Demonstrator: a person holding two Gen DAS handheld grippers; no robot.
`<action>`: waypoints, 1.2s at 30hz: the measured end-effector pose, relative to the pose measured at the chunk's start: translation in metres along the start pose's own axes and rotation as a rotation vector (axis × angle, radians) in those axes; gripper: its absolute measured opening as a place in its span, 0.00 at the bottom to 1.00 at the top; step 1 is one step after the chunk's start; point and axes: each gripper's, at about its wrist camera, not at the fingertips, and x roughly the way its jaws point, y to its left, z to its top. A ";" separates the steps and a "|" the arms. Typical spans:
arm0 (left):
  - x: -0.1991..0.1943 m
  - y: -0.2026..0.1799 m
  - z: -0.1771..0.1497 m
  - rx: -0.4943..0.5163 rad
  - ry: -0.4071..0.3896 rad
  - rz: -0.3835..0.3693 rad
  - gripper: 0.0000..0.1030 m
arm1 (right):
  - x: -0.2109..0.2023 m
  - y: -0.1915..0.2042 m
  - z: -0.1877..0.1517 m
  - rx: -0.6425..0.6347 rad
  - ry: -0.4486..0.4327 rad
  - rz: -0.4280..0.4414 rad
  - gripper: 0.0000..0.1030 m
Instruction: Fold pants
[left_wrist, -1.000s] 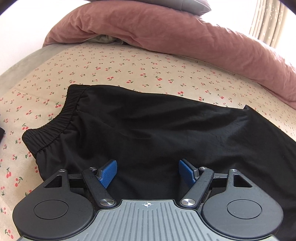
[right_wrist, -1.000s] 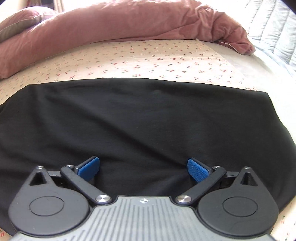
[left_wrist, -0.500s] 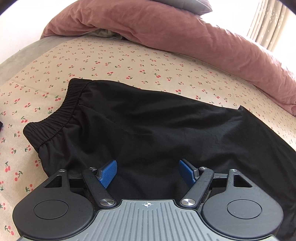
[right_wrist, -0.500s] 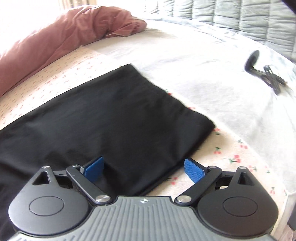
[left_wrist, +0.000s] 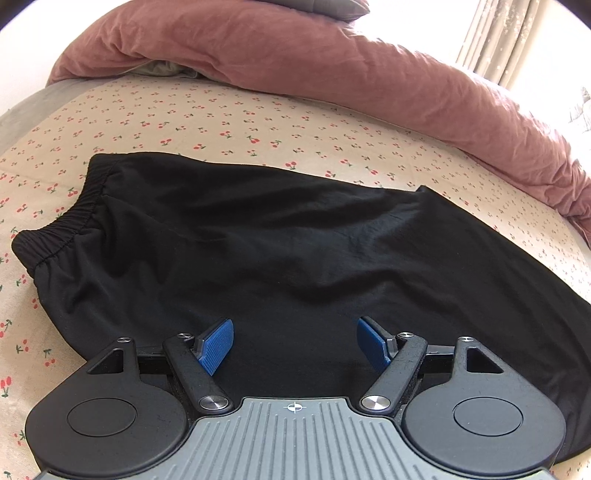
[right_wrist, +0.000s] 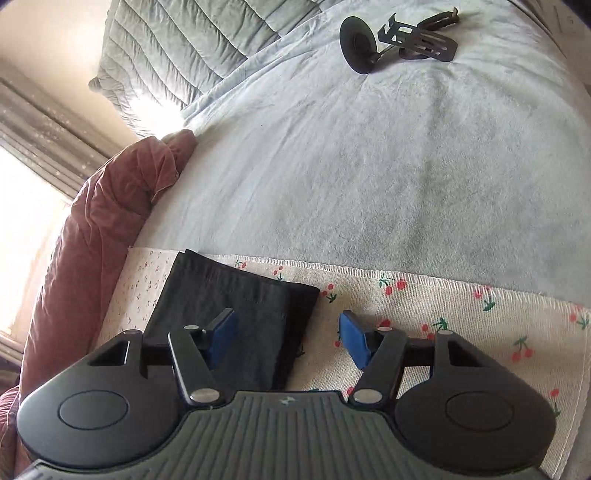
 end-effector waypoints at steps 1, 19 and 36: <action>0.000 -0.001 -0.001 0.007 -0.002 0.003 0.73 | 0.001 0.000 0.000 0.005 -0.003 -0.001 0.53; -0.002 -0.009 -0.006 0.013 -0.031 -0.021 0.73 | 0.016 0.009 0.003 0.042 -0.020 0.007 0.00; 0.010 -0.095 0.022 0.024 0.145 -0.360 0.72 | -0.017 0.102 -0.015 -0.391 -0.248 0.070 0.00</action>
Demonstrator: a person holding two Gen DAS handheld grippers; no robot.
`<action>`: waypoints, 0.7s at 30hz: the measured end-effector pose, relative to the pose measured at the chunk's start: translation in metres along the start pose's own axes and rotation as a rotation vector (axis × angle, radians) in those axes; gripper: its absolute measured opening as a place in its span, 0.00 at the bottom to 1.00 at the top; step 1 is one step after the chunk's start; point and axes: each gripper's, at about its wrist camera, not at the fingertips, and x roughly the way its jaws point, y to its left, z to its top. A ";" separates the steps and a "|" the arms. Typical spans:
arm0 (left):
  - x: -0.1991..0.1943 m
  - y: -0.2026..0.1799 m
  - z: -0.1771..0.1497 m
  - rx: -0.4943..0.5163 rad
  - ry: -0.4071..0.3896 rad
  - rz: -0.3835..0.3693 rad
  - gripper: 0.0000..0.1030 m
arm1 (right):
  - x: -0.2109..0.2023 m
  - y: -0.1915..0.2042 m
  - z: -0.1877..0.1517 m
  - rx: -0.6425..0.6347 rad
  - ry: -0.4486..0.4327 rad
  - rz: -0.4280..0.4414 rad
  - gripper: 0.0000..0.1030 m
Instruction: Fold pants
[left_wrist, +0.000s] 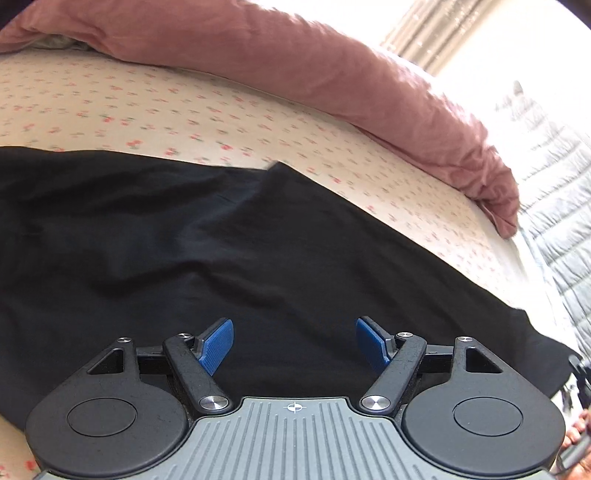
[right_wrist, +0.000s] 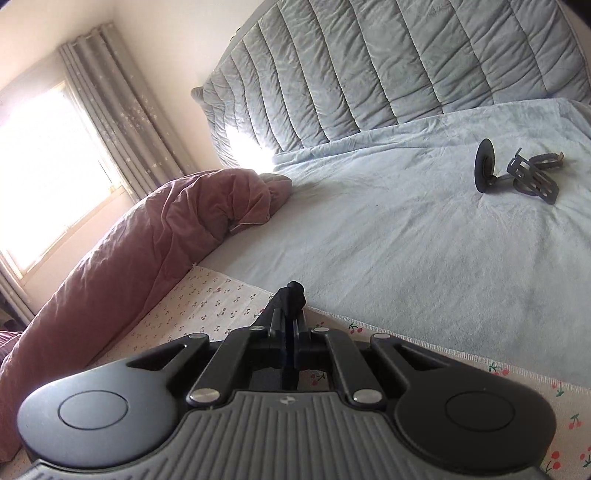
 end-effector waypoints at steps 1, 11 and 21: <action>0.010 -0.014 0.003 0.024 0.032 -0.025 0.72 | 0.000 0.009 -0.001 -0.039 -0.011 -0.003 0.00; 0.104 -0.083 -0.012 0.050 0.163 -0.244 0.84 | -0.029 0.157 -0.072 -0.644 -0.038 0.253 0.00; 0.068 -0.003 0.018 -0.188 0.065 -0.309 0.84 | -0.084 0.215 -0.229 -1.445 0.204 0.604 0.00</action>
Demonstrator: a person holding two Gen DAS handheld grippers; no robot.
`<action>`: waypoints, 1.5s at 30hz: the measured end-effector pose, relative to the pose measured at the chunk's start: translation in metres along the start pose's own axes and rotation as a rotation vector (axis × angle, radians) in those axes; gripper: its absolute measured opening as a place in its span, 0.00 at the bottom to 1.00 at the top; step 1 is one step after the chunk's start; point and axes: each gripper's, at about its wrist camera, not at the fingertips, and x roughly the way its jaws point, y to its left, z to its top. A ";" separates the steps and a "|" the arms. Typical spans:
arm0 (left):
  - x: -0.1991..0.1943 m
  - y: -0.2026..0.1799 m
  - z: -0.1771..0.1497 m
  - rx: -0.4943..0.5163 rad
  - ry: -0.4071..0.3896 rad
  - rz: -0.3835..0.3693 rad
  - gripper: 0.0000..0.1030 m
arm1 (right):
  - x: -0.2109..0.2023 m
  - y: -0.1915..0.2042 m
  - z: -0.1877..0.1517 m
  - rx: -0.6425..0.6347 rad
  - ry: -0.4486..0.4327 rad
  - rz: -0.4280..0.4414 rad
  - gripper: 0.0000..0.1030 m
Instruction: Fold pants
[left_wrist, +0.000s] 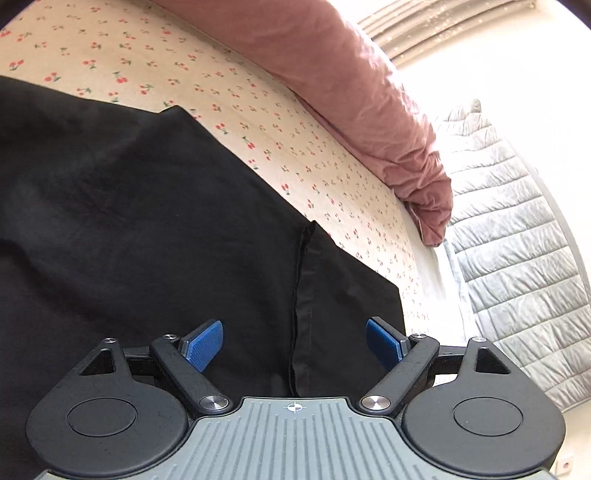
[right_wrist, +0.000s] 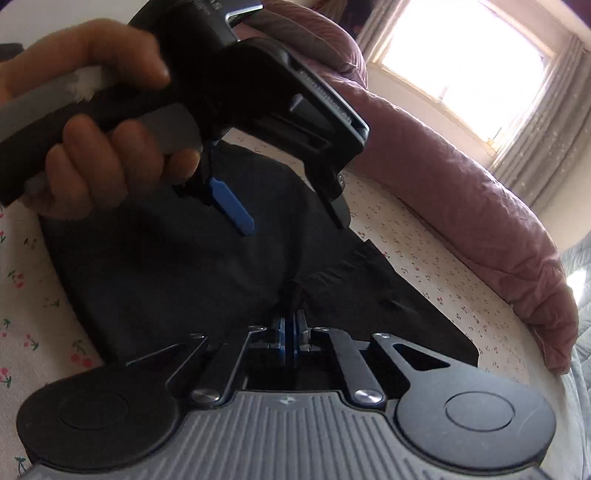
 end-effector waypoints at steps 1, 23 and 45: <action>-0.001 0.003 0.001 -0.001 0.005 0.000 0.84 | 0.000 0.004 -0.002 -0.022 0.008 -0.004 0.00; 0.062 -0.036 -0.010 -0.068 0.138 -0.138 0.83 | -0.058 -0.033 -0.020 0.191 -0.109 -0.067 0.00; 0.046 -0.048 0.004 0.150 0.087 0.070 0.01 | -0.029 0.027 -0.008 -0.038 -0.071 -0.131 0.39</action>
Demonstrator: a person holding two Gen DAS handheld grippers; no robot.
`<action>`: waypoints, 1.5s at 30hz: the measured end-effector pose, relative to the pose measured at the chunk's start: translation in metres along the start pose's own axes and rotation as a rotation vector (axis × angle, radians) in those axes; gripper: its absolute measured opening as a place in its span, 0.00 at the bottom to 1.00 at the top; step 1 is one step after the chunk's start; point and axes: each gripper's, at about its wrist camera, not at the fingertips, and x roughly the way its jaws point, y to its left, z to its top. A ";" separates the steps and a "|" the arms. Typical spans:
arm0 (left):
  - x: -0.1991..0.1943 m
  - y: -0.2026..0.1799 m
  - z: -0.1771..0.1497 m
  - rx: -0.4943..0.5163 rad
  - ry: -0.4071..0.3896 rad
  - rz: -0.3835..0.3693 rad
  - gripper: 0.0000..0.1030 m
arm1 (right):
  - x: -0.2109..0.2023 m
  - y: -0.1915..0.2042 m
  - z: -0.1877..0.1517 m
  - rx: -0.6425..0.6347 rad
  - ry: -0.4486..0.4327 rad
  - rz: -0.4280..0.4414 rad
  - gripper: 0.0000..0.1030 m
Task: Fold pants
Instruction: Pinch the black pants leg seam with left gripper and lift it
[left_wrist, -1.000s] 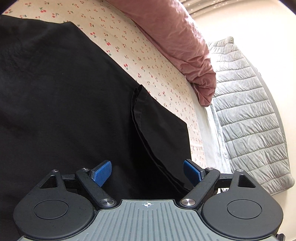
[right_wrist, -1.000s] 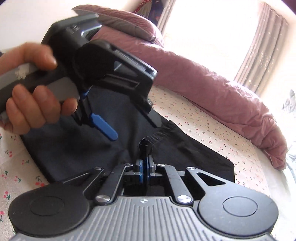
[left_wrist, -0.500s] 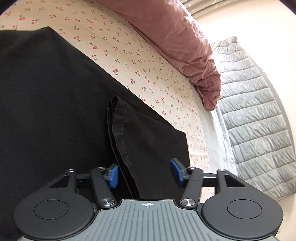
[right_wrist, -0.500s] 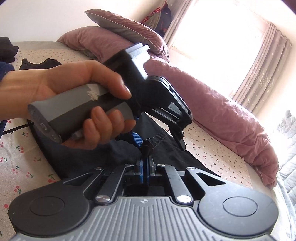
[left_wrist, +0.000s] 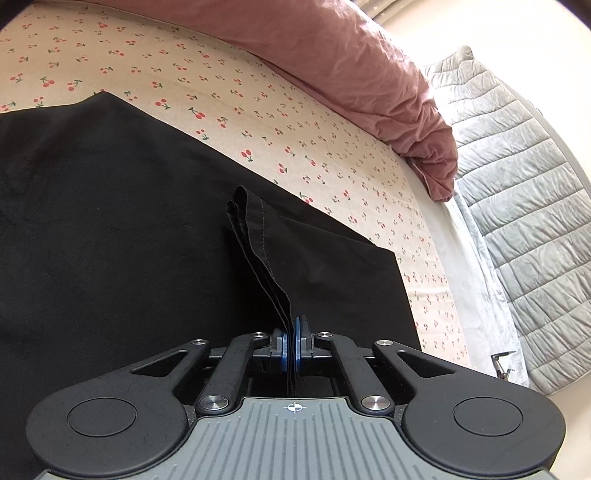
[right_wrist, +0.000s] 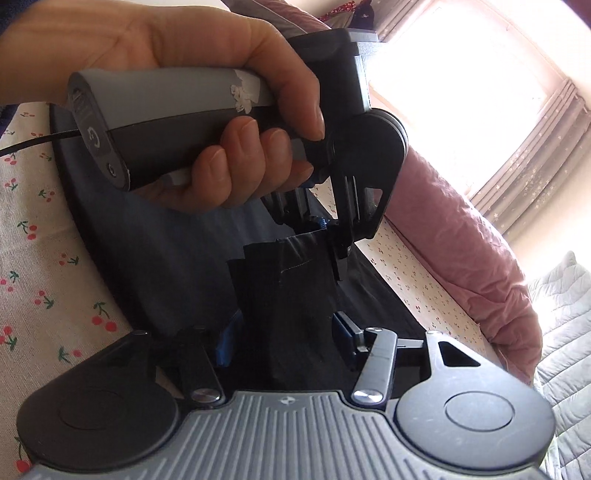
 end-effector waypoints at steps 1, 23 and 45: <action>-0.001 -0.001 0.000 0.004 -0.002 0.002 0.01 | -0.002 0.003 0.003 -0.010 -0.012 -0.004 0.32; -0.136 0.070 0.018 0.078 -0.154 0.099 0.02 | -0.044 0.076 0.106 0.012 -0.242 0.017 0.00; -0.219 0.171 0.008 0.102 -0.341 0.265 0.01 | 0.000 0.135 0.177 0.093 -0.298 0.195 0.00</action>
